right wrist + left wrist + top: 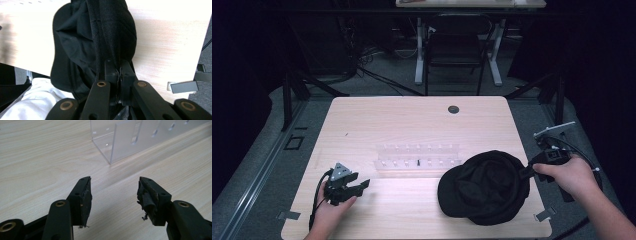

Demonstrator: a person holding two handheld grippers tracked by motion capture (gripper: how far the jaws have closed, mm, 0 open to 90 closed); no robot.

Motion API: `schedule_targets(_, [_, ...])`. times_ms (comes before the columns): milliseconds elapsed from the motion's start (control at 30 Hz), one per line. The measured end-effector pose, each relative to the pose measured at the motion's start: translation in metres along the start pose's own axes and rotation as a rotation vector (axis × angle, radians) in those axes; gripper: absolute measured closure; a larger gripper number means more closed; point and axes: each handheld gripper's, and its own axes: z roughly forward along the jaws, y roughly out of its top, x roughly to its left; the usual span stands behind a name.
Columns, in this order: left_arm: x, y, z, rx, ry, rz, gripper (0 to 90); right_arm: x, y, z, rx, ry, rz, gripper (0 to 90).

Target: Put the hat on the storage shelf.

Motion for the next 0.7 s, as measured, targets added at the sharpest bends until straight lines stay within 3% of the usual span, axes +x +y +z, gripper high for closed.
schedule_targets(133, [0.0,0.0,0.0,0.0,-0.003,-0.002,44.9,0.006,0.0,-0.005,-0.025,0.0,0.012,87.8])
schedule_targets(467, [0.0,0.0,0.0,-0.002,-0.003,-0.003,44.8,0.019,0.004,-0.02,0.0,0.024,-0.02,87.8])
schedule_targets(533, [0.0,0.0,0.0,-0.002,-0.003,-0.003,44.8,0.023,0.004,-0.022,-0.016,0.05,-0.013,87.8])
schedule_targets(700, [0.0,0.0,0.0,-0.001,-0.003,0.0,44.8,0.028,0.005,-0.027,-0.022,0.055,-0.008,87.8])
